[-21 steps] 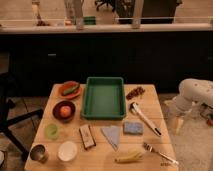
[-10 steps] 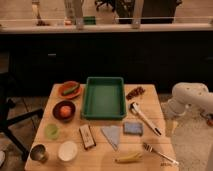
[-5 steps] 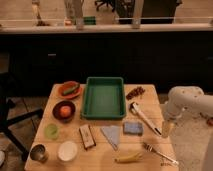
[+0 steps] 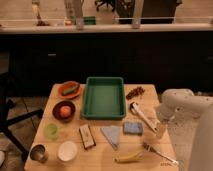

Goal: Place brush in tray

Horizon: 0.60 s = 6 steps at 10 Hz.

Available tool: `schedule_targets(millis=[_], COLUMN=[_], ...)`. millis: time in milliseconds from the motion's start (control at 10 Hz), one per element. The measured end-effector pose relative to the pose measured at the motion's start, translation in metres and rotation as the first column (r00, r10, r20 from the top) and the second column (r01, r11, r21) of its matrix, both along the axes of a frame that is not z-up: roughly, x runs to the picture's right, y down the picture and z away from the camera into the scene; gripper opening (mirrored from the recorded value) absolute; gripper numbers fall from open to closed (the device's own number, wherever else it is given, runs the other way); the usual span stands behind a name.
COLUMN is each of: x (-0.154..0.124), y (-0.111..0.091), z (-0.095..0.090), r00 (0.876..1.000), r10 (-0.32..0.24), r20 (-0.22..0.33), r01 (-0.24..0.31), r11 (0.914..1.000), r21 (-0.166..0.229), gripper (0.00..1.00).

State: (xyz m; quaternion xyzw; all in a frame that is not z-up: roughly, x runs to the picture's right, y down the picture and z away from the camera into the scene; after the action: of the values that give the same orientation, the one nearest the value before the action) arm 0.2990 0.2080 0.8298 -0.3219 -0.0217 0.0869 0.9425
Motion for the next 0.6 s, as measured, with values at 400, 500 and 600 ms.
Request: schedule_targets(millis=[400,500,600], x=[-0.002,-0.002,-0.003], y=[0.011,0.012,0.013], z=[0.015,0.017,0.018], r00=[1.000,1.000,1.000], r10=[-0.006,-0.009,-0.011], r20=[0.000,0.001,0.002], r01=[0.006,0.009,0.011], r11=[0.9997,0.9996,0.9996], r21=[-0.025,-0.027,-0.028], gripper=[1.00,1.00,1.00])
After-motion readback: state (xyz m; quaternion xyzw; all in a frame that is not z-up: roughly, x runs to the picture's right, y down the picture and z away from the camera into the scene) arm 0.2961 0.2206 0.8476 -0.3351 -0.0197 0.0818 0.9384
